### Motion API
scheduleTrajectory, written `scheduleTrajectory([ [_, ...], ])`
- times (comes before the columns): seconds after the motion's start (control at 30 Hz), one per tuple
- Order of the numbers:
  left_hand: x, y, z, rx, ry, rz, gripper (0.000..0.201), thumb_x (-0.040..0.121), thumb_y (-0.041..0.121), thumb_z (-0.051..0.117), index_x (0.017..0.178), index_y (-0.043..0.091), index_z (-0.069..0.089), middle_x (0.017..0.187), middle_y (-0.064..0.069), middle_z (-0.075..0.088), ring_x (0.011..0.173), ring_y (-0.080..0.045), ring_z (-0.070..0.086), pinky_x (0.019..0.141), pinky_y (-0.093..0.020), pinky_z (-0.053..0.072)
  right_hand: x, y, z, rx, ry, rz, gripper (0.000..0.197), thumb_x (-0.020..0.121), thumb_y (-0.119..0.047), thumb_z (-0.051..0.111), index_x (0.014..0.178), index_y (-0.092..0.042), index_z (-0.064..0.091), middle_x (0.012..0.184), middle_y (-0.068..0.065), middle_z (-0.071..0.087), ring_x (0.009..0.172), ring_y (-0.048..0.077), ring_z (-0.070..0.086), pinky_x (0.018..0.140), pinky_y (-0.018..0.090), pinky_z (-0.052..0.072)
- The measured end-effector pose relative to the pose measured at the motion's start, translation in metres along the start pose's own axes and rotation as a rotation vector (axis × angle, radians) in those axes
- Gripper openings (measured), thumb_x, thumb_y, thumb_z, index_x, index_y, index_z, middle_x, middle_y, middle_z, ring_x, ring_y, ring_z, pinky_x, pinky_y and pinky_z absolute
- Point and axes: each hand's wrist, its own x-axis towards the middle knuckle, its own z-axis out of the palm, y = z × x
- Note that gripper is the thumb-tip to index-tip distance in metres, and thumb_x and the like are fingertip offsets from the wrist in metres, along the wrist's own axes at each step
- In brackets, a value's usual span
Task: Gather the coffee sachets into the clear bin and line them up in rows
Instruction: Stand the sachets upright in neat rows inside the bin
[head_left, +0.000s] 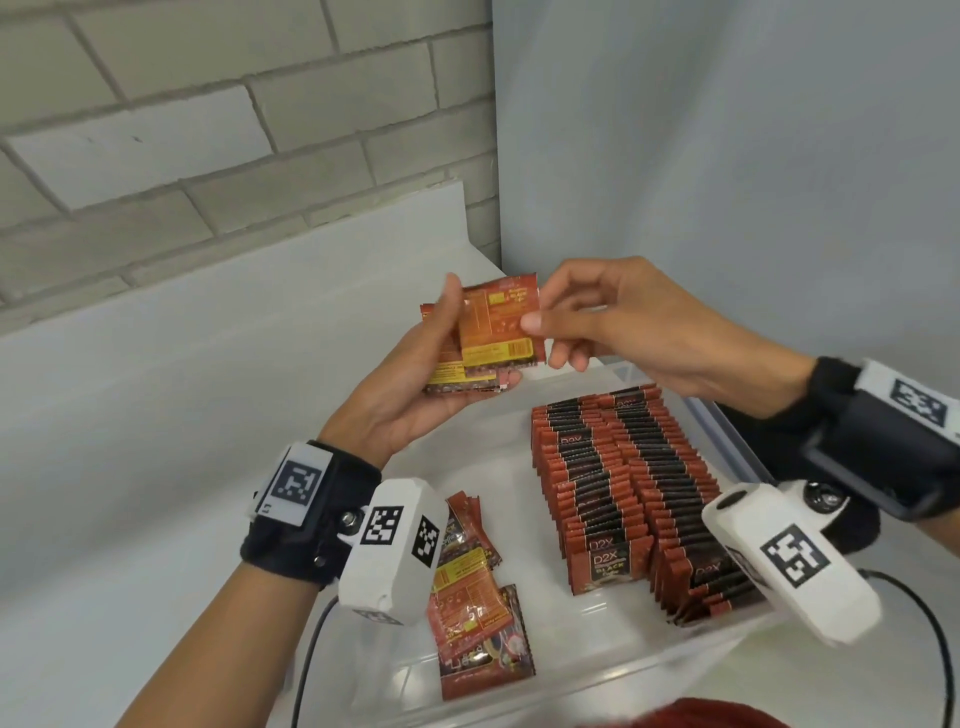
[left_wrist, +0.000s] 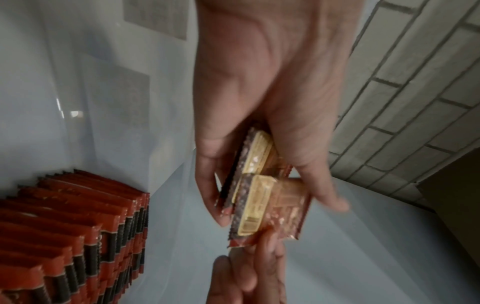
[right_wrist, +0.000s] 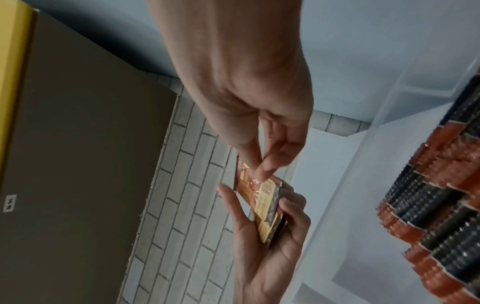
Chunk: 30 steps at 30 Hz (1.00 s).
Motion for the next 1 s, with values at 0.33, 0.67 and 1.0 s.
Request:
scheduleTrajectory([
  [0.33, 0.001, -0.002, 0.001, 0.010, 0.046, -0.003, 0.019, 0.079, 0.011, 0.068, 0.098, 0.010, 0.067, 0.097, -0.010, 0.072, 0.085, -0.019, 0.070, 0.077, -0.030, 0.059, -0.007, 0.003, -0.010, -0.184, 0.000, -0.158, 0.012, 0.084, -0.001, 0.068, 0.092, -0.011, 0.070, 0.103, 0.003, 0.073, 0.093, 0.008, 0.070, 0.084, 0.018, 0.054],
  [0.67, 0.001, 0.002, 0.001, -0.048, 0.055, 0.111, 0.032, 0.074, 0.002, 0.065, 0.105, 0.011, 0.062, 0.100, -0.010, 0.073, 0.093, -0.022, 0.071, 0.083, -0.034, 0.058, -0.013, -0.005, -0.010, 0.112, -0.253, 0.221, 0.057, 0.080, 0.007, 0.066, 0.128, -0.016, 0.046, 0.117, 0.008, 0.066, 0.100, 0.015, 0.069, 0.082, 0.018, 0.055],
  [1.0, 0.005, 0.001, -0.003, -0.012, 0.094, 0.135, 0.030, 0.072, 0.001, 0.065, 0.101, 0.006, 0.064, 0.096, -0.009, 0.071, 0.089, -0.020, 0.069, 0.078, -0.029, 0.058, -0.005, 0.004, -0.001, 0.117, -0.075, 0.227, 0.014, 0.086, -0.003, 0.066, 0.099, 0.001, 0.063, 0.104, 0.018, 0.072, 0.092, 0.020, 0.072, 0.084, 0.029, 0.058],
])
